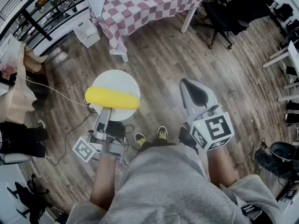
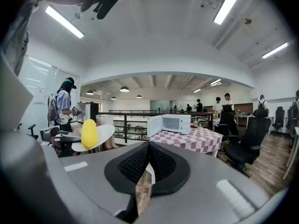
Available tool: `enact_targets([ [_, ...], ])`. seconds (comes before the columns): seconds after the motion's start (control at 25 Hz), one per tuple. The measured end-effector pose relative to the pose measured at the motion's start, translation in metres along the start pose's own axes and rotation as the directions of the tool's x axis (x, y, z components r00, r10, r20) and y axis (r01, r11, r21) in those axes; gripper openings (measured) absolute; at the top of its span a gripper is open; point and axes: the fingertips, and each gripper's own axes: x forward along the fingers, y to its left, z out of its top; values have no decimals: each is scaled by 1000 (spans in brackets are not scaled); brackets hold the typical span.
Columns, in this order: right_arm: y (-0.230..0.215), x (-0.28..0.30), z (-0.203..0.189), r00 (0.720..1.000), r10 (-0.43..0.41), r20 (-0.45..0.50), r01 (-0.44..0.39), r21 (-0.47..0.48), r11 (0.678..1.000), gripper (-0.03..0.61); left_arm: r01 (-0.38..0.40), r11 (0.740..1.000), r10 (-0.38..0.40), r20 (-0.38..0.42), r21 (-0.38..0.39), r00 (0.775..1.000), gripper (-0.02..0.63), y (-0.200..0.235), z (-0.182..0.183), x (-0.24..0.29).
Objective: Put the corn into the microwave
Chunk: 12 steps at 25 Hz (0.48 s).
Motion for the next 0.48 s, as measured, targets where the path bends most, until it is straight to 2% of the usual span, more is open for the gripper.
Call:
enact_targets([
  [0.12, 7, -2, 0, 1000, -6, -1, 6, -9, 1000, -3, 7, 1000, -7, -6, 12, 1000, 26, -6, 3, -3],
  [0.24, 13, -7, 1, 1000, 5, 9, -5, 29, 1000, -2, 9, 1000, -9, -16, 17, 1000, 26, -10, 2, -7],
  [0.48, 39, -13, 7, 993, 107, 46, -113, 148, 982, -3, 17, 1000, -16, -26, 10, 1000, 28, -15, 4, -18],
])
